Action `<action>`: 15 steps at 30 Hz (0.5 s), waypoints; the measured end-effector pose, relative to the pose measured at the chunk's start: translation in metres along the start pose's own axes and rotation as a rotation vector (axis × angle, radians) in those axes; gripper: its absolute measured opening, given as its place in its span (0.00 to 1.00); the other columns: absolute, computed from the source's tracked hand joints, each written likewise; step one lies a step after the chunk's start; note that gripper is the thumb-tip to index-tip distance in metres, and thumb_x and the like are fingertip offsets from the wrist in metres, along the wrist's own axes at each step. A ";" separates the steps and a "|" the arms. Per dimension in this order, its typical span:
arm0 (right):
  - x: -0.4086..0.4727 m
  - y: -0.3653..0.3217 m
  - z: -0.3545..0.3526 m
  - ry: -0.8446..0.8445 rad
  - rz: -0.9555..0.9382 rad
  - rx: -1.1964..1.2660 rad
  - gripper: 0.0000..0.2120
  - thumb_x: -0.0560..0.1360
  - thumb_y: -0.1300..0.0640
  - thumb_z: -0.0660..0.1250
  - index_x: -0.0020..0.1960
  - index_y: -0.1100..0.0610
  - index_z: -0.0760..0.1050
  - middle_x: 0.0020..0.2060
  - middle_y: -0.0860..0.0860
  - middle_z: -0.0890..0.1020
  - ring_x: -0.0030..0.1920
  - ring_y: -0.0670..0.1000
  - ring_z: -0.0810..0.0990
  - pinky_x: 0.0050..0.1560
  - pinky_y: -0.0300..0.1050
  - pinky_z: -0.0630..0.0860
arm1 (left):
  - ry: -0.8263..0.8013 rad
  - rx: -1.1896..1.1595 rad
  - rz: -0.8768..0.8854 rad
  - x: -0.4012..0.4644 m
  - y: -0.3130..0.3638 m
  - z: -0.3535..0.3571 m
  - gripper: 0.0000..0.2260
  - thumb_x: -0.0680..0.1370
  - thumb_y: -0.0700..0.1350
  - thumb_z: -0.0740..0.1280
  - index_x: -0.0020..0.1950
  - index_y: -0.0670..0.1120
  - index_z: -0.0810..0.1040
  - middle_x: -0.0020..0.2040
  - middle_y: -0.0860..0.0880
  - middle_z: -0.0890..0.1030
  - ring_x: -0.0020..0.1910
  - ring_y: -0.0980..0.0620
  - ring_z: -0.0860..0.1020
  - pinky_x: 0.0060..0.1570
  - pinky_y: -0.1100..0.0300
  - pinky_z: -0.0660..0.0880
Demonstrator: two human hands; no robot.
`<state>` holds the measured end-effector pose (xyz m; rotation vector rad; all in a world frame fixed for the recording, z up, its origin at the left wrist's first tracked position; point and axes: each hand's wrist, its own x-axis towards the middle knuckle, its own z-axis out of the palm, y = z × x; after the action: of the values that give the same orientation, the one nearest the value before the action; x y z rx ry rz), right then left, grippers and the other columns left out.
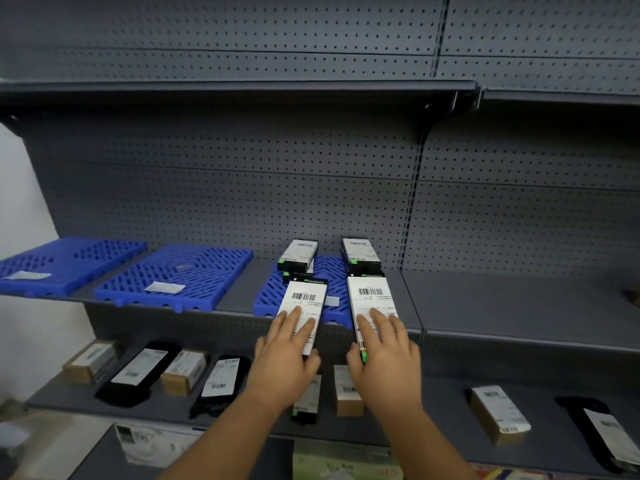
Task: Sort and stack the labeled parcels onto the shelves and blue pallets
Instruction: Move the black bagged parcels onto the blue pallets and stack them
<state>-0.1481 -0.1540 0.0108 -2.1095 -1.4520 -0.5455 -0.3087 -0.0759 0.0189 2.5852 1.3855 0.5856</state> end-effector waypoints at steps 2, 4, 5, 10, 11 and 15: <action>0.022 -0.001 0.007 0.006 0.016 0.017 0.25 0.68 0.49 0.73 0.63 0.51 0.77 0.64 0.50 0.77 0.65 0.58 0.73 0.53 0.59 0.76 | 0.005 0.004 -0.013 0.022 -0.004 -0.004 0.26 0.81 0.56 0.56 0.78 0.57 0.54 0.79 0.56 0.46 0.78 0.52 0.42 0.75 0.44 0.53; 0.046 0.000 0.013 0.018 0.033 0.024 0.24 0.68 0.49 0.73 0.63 0.51 0.77 0.64 0.51 0.78 0.65 0.58 0.74 0.53 0.59 0.76 | 0.006 0.023 -0.009 0.046 -0.007 -0.008 0.26 0.81 0.56 0.56 0.78 0.56 0.54 0.79 0.55 0.48 0.78 0.51 0.44 0.75 0.46 0.52; 0.058 0.002 0.016 0.024 0.039 0.022 0.24 0.68 0.49 0.73 0.63 0.52 0.78 0.63 0.51 0.78 0.64 0.58 0.74 0.53 0.59 0.77 | 0.011 0.034 -0.004 0.059 -0.008 -0.009 0.26 0.81 0.56 0.55 0.78 0.56 0.54 0.79 0.54 0.49 0.78 0.51 0.45 0.75 0.46 0.52; 0.123 0.013 0.030 0.017 0.059 0.021 0.23 0.73 0.48 0.67 0.67 0.51 0.74 0.68 0.51 0.74 0.69 0.57 0.69 0.58 0.59 0.72 | 0.020 0.032 -0.034 0.124 -0.014 -0.015 0.25 0.81 0.55 0.56 0.77 0.54 0.58 0.79 0.52 0.53 0.77 0.50 0.48 0.73 0.45 0.56; 0.134 0.016 0.033 0.002 0.056 0.021 0.23 0.74 0.48 0.65 0.68 0.51 0.72 0.69 0.50 0.72 0.70 0.57 0.67 0.59 0.59 0.71 | 0.017 0.032 -0.038 0.135 -0.015 -0.015 0.25 0.81 0.55 0.56 0.77 0.53 0.59 0.79 0.51 0.54 0.77 0.50 0.48 0.73 0.45 0.57; 0.169 0.022 0.048 -0.065 0.048 0.018 0.23 0.76 0.48 0.61 0.70 0.51 0.71 0.70 0.50 0.70 0.71 0.56 0.65 0.60 0.57 0.71 | 0.001 0.048 -0.048 0.173 -0.023 -0.018 0.24 0.81 0.54 0.56 0.77 0.52 0.60 0.79 0.51 0.54 0.77 0.49 0.50 0.72 0.45 0.58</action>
<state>-0.0672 -0.0075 0.0687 -2.1600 -1.4319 -0.4483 -0.2476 0.0784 0.0743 2.5809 1.4749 0.5527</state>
